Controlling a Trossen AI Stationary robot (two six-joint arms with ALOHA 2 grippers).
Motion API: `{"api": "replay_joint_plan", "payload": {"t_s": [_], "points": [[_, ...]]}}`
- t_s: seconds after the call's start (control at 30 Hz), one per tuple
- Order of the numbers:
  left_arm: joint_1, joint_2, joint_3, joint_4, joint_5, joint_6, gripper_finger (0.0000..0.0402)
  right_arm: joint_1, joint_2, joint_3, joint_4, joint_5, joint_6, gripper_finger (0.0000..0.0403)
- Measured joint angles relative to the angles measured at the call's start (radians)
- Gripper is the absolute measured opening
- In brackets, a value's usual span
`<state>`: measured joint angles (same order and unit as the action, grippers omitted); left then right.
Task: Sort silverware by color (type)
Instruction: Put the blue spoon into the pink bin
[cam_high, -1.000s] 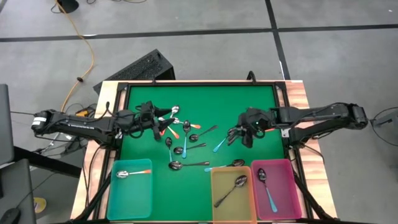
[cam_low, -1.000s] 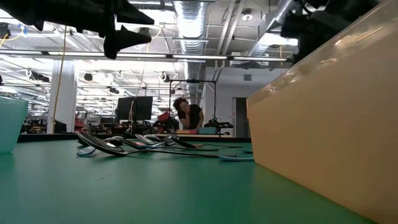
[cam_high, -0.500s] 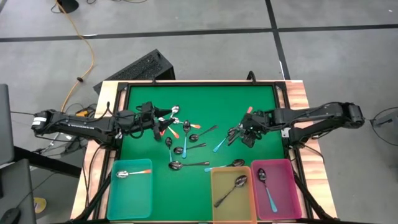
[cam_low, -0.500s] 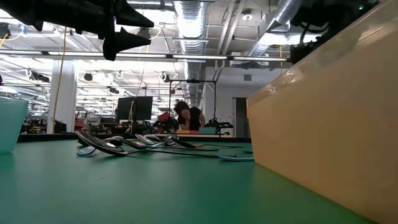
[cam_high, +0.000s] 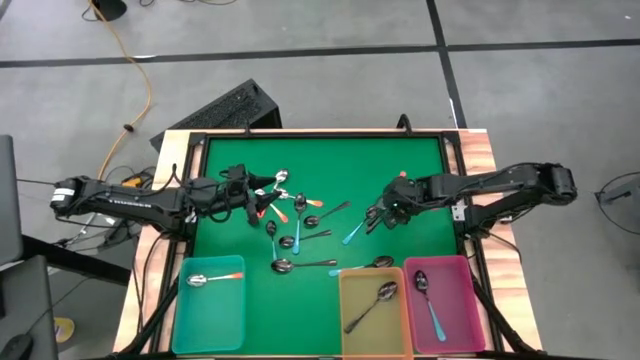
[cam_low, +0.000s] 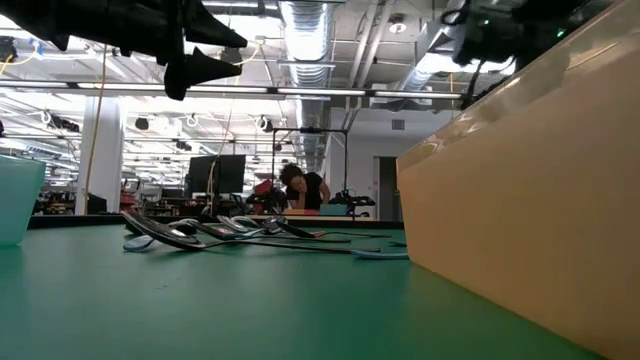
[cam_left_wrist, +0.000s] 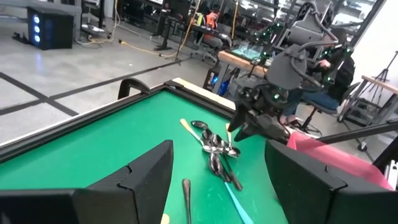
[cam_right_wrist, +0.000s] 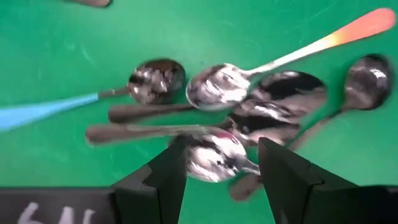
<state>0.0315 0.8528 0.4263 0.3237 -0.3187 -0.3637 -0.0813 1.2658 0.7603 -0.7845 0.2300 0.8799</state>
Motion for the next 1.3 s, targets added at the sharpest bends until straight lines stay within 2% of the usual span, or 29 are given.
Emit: {"api": "replay_joint_plan", "payload": {"t_s": [0.37, 0.9, 1.07, 1.3], "points": [[0.000, 0.000, 0.000, 0.000, 0.000, -0.026, 0.0238, -0.020, 0.125, 0.002, 0.035, 0.005, 0.058, 0.0202], [0.000, 0.000, 0.000, 0.038, 0.008, -0.048, 0.0238, -0.078, 0.147, 0.029, 0.101, 0.032, 0.037, 0.0202], [0.000, 0.000, 0.000, 0.042, 0.026, -0.050, 0.0238, -0.092, 0.140, 0.054, 0.224, 0.041, -0.054, 0.0202], [0.002, 0.000, 0.000, 0.043, -0.008, -0.051, 0.0238, -0.107, 0.139, 0.054, 0.395, 0.037, -0.103, 0.0202]]}}
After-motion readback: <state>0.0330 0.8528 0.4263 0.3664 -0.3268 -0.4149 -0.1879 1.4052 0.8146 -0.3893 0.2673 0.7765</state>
